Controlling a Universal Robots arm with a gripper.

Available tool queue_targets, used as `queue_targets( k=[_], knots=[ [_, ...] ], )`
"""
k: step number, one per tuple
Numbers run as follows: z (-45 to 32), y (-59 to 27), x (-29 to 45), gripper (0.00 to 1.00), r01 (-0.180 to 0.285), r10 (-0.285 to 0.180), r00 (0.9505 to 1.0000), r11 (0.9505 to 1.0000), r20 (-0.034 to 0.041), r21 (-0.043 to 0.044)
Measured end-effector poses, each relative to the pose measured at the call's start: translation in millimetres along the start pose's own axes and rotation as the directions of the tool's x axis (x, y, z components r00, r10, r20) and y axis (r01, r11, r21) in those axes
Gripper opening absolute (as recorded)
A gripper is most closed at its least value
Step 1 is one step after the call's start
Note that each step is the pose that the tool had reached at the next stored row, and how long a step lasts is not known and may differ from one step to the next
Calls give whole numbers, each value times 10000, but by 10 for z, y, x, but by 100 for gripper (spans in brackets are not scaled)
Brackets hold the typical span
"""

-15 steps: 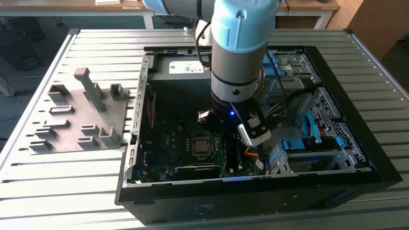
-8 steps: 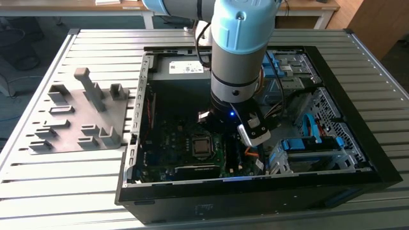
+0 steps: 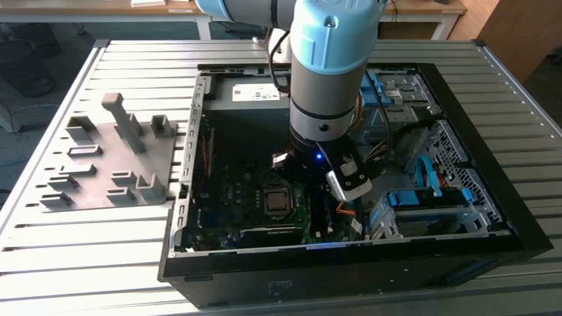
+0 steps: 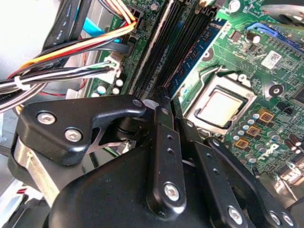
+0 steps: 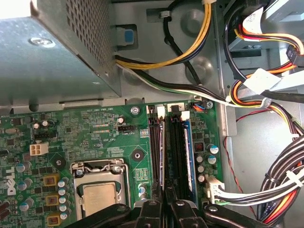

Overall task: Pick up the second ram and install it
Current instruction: 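Insert the second ram into the second slot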

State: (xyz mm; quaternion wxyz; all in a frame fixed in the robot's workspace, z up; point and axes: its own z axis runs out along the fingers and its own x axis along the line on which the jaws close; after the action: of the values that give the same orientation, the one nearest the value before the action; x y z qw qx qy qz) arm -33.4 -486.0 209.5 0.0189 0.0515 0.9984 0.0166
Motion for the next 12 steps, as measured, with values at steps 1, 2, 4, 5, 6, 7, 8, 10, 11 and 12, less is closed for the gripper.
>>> queue_targets(
  k=[1, 2, 4, 5, 6, 7, 8, 10, 11, 12],
  knots=[
    [-3, 1, 0, 14, 0, 0, 10000, 10000, 1, 1],
    [-11, 1, 0, 14, 0, 0, 10000, 10000, 1, 3],
    [-32, 1, -1, 14, 1, -1, 10000, 10000, 1, 9],
    [-39, 2, -1, 14, 2, -2, 10000, 10000, 2, 15],
    [-42, 2, -2, 14, 5, -5, 10000, 10000, 2, 20],
    [-42, 2, -3, 14, 19, -19, 10000, 10000, -3, 21],
    [-42, 2, -5, 14, 64, -64, 10000, 10000, -10, 24],
    [-43, 2, -7, 14, 208, -208, 9998, 9998, -22, 28],
    [-43, 2, -9, 14, 258, -258, 9997, 9997, -27, 31],
    [-44, 3, -11, 14, 287, -287, 9996, 9996, -32, 33]
  ],
)
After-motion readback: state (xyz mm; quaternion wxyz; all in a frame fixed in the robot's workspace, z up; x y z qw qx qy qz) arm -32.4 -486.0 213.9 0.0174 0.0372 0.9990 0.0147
